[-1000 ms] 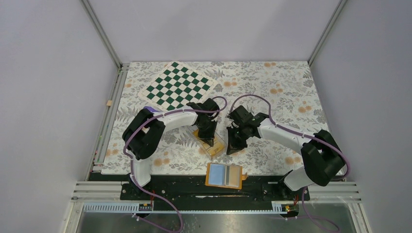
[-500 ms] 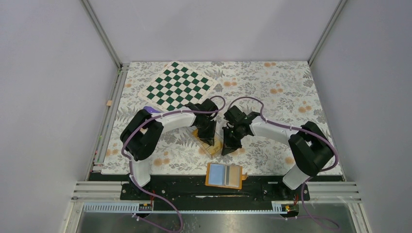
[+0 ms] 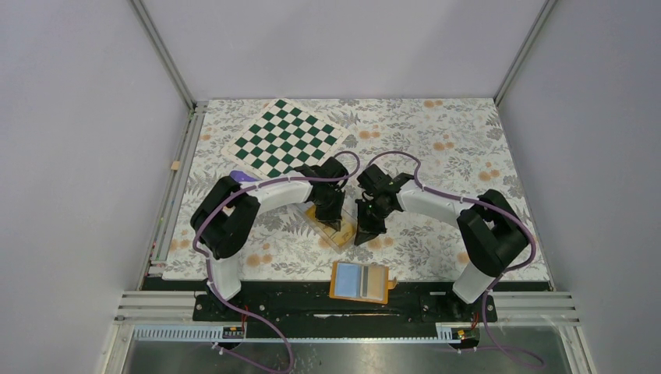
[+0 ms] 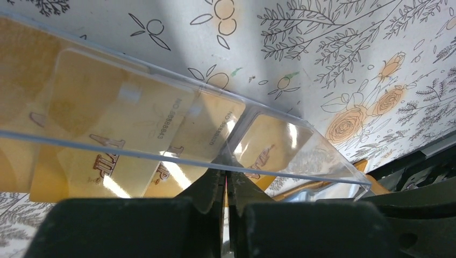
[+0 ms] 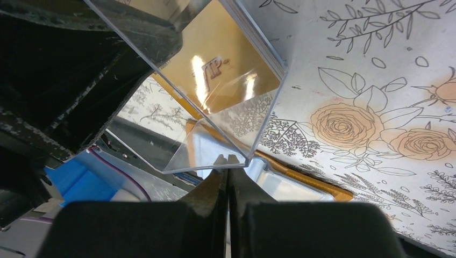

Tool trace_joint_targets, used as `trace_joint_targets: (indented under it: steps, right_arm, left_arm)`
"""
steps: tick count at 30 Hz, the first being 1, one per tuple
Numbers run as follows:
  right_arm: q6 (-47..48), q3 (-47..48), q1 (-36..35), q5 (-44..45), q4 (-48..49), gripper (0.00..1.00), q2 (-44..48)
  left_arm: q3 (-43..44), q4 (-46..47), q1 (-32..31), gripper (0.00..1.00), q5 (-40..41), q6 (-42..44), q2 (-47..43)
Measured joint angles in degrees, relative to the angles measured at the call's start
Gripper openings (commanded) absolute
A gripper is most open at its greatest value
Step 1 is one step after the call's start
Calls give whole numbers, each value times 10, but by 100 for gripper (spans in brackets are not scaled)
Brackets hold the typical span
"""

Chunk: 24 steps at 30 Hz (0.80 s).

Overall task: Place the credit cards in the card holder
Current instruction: Pick up the credit card from the storage box.

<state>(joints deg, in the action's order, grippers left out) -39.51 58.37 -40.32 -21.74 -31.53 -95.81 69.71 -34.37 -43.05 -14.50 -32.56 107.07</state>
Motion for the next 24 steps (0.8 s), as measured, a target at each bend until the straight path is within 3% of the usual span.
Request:
trace_joint_targets:
  steps: [24]
  right_arm:
    - [2, 7, 25, 23, 24, 0, -19]
  left_arm:
    - [-1, -2, -6, 1, -33, -2, -51]
